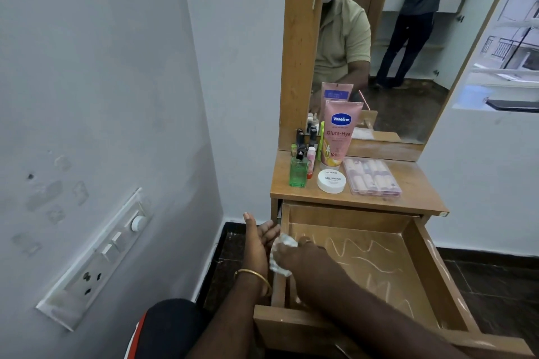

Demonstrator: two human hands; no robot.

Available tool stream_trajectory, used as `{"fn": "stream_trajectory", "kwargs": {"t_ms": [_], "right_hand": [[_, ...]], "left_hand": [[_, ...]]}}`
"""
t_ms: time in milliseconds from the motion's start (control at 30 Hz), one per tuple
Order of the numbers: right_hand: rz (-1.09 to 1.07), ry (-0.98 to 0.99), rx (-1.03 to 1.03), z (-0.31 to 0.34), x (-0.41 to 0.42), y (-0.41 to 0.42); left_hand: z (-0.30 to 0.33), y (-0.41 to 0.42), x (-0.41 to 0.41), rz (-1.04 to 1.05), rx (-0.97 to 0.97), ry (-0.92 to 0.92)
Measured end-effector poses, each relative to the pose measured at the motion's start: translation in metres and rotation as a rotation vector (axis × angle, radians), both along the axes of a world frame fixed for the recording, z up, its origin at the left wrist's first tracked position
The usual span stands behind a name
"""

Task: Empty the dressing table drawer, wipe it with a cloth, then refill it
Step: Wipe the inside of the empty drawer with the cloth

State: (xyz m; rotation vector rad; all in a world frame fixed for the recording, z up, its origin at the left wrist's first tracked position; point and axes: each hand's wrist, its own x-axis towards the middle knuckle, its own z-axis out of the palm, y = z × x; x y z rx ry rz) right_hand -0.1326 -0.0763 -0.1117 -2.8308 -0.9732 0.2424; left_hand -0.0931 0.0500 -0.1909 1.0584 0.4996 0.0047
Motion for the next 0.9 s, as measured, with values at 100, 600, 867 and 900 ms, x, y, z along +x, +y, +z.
{"fn": "stream_trajectory", "kwargs": {"t_ms": [100,600,867,900], "right_hand": [[0.148,0.055,-0.072,-0.001,-0.010,-0.010],[-0.113,-0.047,0.099,-0.008,0.047,0.001],[-0.194,-0.131,-0.107,-0.010,0.071,0.020],[-0.201,-0.136,-0.121,-0.012,0.072,0.021]], "left_hand": [[0.003,0.000,-0.005,-0.034,0.034,-0.009],[0.006,0.002,-0.023,-0.057,0.142,0.006],[0.001,0.001,-0.022,-0.039,0.156,0.037],[0.003,0.001,-0.024,-0.047,0.162,0.039]]}}
